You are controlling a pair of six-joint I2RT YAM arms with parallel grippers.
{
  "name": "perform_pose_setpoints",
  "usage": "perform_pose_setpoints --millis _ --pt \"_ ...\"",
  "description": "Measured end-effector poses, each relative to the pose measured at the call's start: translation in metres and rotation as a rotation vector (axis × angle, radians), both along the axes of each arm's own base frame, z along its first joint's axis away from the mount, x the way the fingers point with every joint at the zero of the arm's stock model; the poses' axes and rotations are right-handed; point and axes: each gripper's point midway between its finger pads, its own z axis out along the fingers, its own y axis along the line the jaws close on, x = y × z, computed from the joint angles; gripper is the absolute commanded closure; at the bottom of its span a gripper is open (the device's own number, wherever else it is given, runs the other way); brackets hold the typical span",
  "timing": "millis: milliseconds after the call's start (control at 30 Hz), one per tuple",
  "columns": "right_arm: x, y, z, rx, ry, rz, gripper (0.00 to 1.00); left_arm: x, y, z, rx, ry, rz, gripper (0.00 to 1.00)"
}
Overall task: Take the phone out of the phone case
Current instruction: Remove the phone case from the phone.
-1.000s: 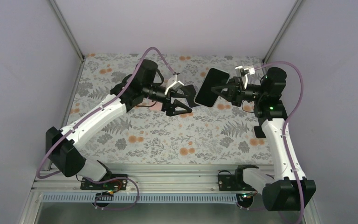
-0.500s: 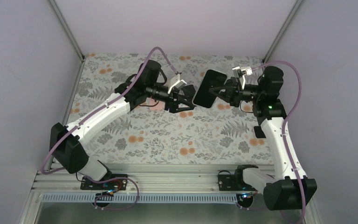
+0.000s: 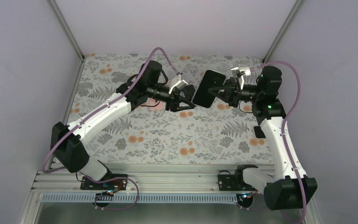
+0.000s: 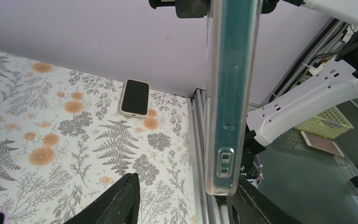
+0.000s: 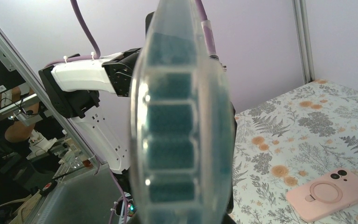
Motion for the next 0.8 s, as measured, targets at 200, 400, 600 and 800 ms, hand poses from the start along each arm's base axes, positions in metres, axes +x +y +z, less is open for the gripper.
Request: perform_pose_setpoints --millis 200,400,600,800 --pt "0.0001 0.0000 0.0001 0.000 -0.006 0.000 0.96 0.0018 0.0008 -0.0003 0.001 0.000 0.006 0.58" --pt "0.0002 0.0001 0.0010 0.000 -0.019 0.001 0.96 0.0031 0.0014 -0.0002 0.000 -0.001 0.010 0.60" --pt "0.0012 0.0014 0.0012 -0.002 -0.035 0.004 0.96 0.0052 0.0027 0.0001 -0.001 0.005 0.017 0.63" --pt "0.0014 0.0025 0.0029 -0.006 -0.056 0.001 0.96 0.0077 0.0044 0.0000 -0.004 0.015 0.020 0.65"
